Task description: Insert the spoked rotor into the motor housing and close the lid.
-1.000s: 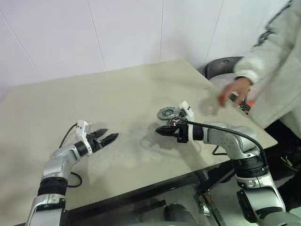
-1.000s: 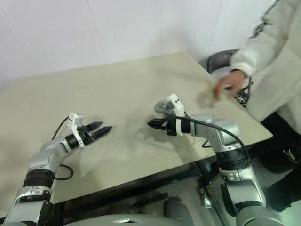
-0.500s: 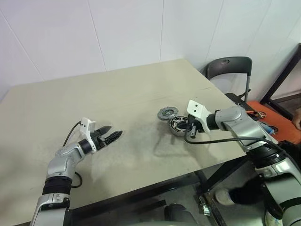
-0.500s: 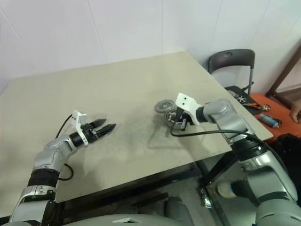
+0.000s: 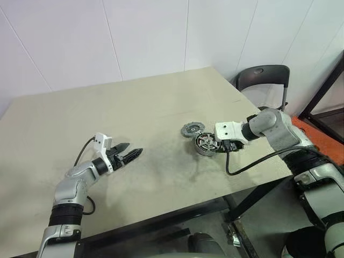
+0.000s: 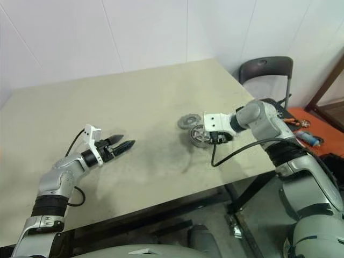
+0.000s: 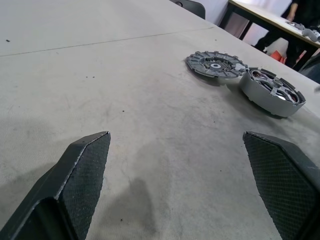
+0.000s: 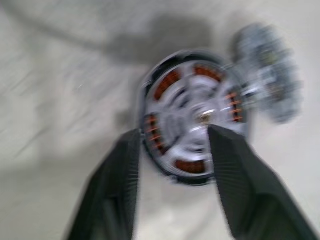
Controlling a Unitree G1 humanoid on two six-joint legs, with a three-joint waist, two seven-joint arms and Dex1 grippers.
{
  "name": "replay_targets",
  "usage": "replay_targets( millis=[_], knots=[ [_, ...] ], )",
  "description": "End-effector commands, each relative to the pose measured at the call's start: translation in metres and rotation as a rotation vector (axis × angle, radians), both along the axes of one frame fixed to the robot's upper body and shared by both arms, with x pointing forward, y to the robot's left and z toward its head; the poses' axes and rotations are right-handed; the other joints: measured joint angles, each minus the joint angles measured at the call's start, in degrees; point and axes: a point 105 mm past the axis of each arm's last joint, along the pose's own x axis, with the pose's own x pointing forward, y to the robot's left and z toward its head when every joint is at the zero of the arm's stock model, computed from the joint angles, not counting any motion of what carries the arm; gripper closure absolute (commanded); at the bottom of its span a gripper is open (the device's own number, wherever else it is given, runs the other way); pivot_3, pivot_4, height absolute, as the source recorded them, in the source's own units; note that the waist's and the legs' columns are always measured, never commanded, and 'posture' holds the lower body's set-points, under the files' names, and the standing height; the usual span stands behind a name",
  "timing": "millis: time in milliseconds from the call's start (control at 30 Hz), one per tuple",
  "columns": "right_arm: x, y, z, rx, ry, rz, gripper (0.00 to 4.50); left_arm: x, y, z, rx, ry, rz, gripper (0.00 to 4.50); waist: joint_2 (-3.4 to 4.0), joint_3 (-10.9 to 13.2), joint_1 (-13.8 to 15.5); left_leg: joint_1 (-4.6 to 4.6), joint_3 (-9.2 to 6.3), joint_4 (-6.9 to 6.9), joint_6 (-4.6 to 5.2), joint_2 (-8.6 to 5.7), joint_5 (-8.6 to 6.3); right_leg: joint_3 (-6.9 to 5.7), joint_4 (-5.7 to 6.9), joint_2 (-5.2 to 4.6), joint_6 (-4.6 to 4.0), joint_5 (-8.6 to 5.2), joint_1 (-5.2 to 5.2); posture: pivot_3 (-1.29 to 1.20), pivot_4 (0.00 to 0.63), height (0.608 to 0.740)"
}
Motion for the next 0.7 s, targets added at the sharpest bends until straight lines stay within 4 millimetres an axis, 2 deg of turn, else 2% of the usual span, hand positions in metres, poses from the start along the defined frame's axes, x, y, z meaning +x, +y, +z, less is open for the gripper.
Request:
replay_targets(
  millis=[33, 233, 700],
  knots=[
    [0.003, 0.004, 0.016, -0.01, -0.036, 0.046, 2.34, 0.0, 0.005, 0.006, -0.008, -0.031, 0.012, 0.0, 0.0, 0.0, 0.22, 0.0, -0.01, 0.0, 0.0, 0.01, 0.0, 0.0, 0.0, 0.01, 0.0, 0.0, 0.0, 0.0, 0.0, 0.74],
    [-0.001, 0.003, 0.006, -0.039, 0.001, 0.068, 2.34, -0.003, 0.004, 0.006, -0.004, -0.033, 0.014, 0.0, 0.0, 0.0, 0.54, 0.0, -0.01, 0.0, 0.0, 0.0, 0.0, -0.01, 0.02, 0.01, 0.0, 0.0, 0.01, 0.0, 0.0, 0.74],
    [0.008, -0.002, -0.021, -0.054, 0.025, 0.017, 2.34, -0.007, 0.002, 0.007, 0.003, -0.034, 0.027, 0.0, -0.11, -0.06, 0.22, 0.28, 0.04, 0.01, 0.04, 0.01, -0.02, 0.02, 0.07, 0.02, -0.05, 0.03, 0.23, 0.0, 0.0, 0.74]
  ],
)
